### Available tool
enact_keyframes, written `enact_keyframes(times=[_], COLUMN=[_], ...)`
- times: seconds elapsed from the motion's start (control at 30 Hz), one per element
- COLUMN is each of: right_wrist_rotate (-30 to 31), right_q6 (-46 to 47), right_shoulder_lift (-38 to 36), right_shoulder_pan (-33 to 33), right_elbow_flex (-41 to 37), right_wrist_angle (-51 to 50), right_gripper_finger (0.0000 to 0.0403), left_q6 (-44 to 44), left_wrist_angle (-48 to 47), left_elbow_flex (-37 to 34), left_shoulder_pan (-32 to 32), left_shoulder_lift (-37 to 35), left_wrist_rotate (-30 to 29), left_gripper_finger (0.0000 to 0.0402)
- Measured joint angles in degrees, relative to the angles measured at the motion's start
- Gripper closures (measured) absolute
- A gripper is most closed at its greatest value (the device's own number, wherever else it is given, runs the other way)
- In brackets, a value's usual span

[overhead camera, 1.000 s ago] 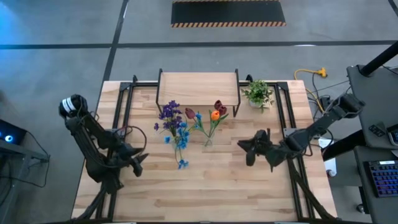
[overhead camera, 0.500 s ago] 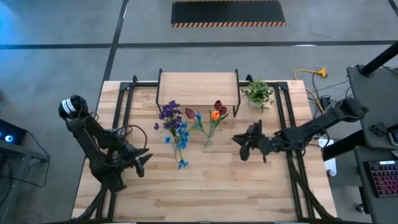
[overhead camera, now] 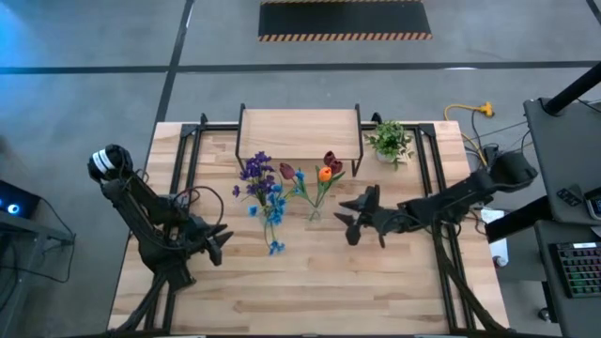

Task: Pick and place flowers into a vace then onto a shelf
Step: Put the right transparent vase with tulips on the shelf

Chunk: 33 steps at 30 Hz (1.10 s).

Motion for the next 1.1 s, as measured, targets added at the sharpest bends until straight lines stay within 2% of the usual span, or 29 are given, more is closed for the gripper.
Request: enact_keyframes(times=[0.17,0.3,0.47,0.8,1.1], right_wrist_rotate=[-0.03,0.05,0.03,0.45,1.63], right_q6=[0.17,-0.36,-5.79,-5.76,-5.57], right_shoulder_lift=[4.99,8.24,12.47,17.88,18.83], right_shoulder_pan=[-1.63,-2.13,-2.35,-3.75,-4.86], right_elbow_flex=[0.04,1.93,6.36,11.61,12.73], right_wrist_angle=[7.28,7.9,8.15,8.15,7.96], right_gripper_finger=[0.0174,0.0147,0.0124,0.0115,0.0125], left_q6=[-0.01,-0.01,-0.01,-0.03,-0.01], left_wrist_angle=[0.16,0.22,0.6,1.24,2.03], left_elbow_flex=[0.0,0.0,0.01,0.07,0.11], left_shoulder_pan=[0.39,0.67,0.67,0.67,0.67], left_shoulder_lift=[0.0,0.0,0.0,-0.02,-0.02], left_wrist_rotate=[0.03,0.04,0.03,0.87,1.57], left_gripper_finger=[0.0256,0.0256,0.0256,0.0256,0.0256])
